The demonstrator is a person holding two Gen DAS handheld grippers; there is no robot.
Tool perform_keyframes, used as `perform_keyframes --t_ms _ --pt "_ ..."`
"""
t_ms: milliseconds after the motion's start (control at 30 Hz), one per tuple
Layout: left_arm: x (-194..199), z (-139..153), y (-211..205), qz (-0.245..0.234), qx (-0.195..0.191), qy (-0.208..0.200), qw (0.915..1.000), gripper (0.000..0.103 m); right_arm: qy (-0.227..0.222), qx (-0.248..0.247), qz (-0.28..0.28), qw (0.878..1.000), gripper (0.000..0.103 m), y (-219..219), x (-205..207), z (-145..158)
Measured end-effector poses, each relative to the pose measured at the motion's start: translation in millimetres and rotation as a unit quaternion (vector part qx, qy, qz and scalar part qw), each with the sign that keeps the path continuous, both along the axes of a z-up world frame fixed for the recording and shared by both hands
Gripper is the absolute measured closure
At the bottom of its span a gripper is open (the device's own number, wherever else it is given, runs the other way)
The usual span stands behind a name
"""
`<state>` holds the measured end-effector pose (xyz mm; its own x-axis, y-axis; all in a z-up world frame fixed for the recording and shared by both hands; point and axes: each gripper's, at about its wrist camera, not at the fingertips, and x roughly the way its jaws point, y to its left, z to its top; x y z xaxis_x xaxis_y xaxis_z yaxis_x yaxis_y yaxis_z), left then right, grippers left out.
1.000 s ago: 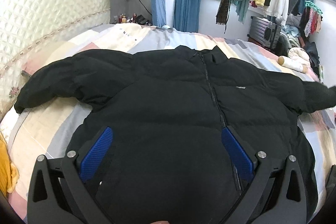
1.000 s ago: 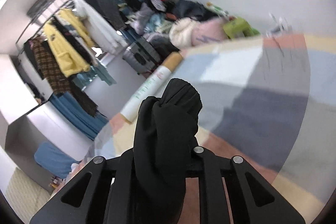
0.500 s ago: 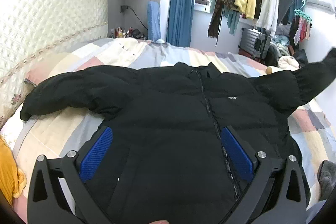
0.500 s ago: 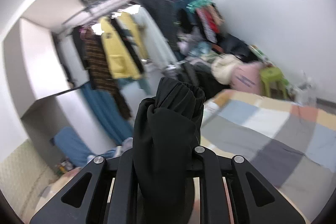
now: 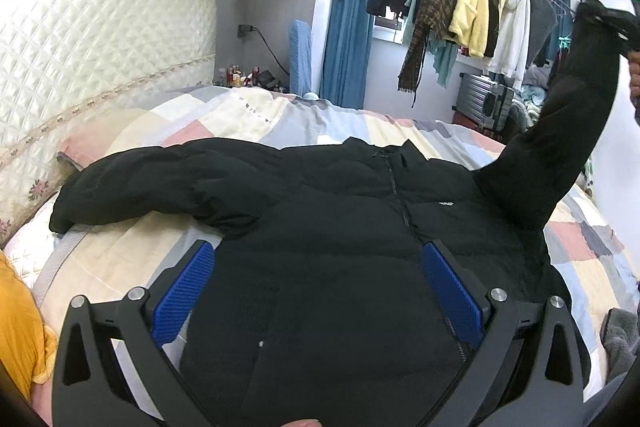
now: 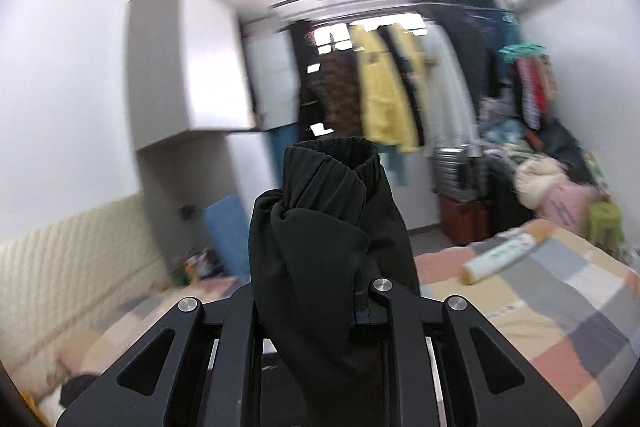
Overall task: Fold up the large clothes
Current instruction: 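Lift the gripped sleeve up off the bed with the right tool, then lay the sleeve across the jacket body and open the right tool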
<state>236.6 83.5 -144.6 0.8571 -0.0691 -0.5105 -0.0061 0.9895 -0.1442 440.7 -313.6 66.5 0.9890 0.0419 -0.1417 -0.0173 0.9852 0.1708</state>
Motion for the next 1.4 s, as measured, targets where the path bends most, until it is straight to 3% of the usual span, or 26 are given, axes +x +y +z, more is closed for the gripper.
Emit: perform_keyframes --t_ms 233,500,733,1000,1233,1333,1400 --pt "5 -5 16 0.010 -0.001 0.002 0.9999 0.000 0.028 -0.056 0.105 0.992 0.088 135 20 -58" --pt "7 -11 45 0.031 -0.015 0.005 0.9994 0.000 0.094 -0.059 0.194 0.975 0.086 239 49 -160" --pt "17 -24 63 0.050 -0.026 0.020 0.9982 0.000 0.152 -0.043 0.233 0.959 0.086 291 66 -252" --pt "35 -46 64 0.046 -0.034 0.046 0.9973 0.000 0.221 -0.065 0.255 0.939 0.085 326 72 -339" --pt "43 -54 62 0.041 -0.041 0.062 0.9964 0.000 0.260 -0.061 0.263 0.927 0.083 324 82 -359" --pt "45 -53 60 0.040 -0.040 0.066 0.9962 0.000 0.262 -0.072 0.267 0.925 0.073 326 77 -356" --pt "43 -49 57 0.040 -0.032 0.066 0.9965 0.000 0.264 -0.070 0.275 0.922 0.053 325 71 -350"
